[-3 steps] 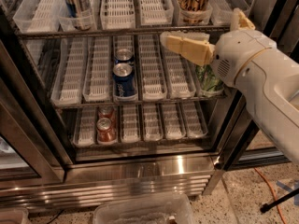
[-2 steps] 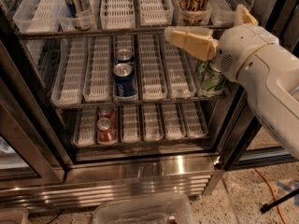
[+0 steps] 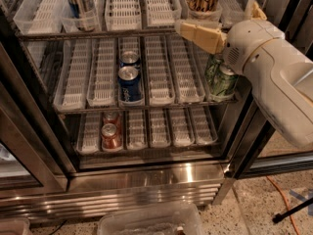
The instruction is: Pick orange can from top shelf of fridge
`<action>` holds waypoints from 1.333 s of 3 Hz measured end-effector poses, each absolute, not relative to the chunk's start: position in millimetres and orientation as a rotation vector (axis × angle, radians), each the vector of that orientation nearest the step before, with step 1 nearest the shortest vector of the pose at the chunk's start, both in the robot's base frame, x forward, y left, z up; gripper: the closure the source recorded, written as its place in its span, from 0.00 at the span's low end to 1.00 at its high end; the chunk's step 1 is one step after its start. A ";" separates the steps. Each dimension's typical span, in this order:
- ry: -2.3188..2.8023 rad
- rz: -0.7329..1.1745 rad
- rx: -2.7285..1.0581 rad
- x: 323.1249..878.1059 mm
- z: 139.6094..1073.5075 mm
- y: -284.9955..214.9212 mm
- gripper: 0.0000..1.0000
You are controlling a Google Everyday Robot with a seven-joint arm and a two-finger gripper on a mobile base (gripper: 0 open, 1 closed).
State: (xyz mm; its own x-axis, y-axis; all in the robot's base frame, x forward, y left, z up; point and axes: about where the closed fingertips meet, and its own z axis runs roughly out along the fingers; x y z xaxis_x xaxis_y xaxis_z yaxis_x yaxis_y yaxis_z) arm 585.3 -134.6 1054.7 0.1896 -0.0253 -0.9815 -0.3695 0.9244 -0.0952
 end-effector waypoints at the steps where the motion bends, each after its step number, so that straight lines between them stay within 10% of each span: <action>1: 1.368 0.252 -0.334 590.7 1054.5 -133.4 0.00; 4: 1.362 0.244 -0.303 604.3 1055.3 -134.5 0.13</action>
Offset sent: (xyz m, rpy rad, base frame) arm 0.0197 0.0074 -0.0151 0.0400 0.0203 -0.0397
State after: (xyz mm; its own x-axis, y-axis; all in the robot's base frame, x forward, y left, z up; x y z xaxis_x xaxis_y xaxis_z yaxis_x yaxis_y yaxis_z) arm 604.3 -134.5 1055.3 0.1928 -0.0032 -0.9812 -0.3443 0.9362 -0.0707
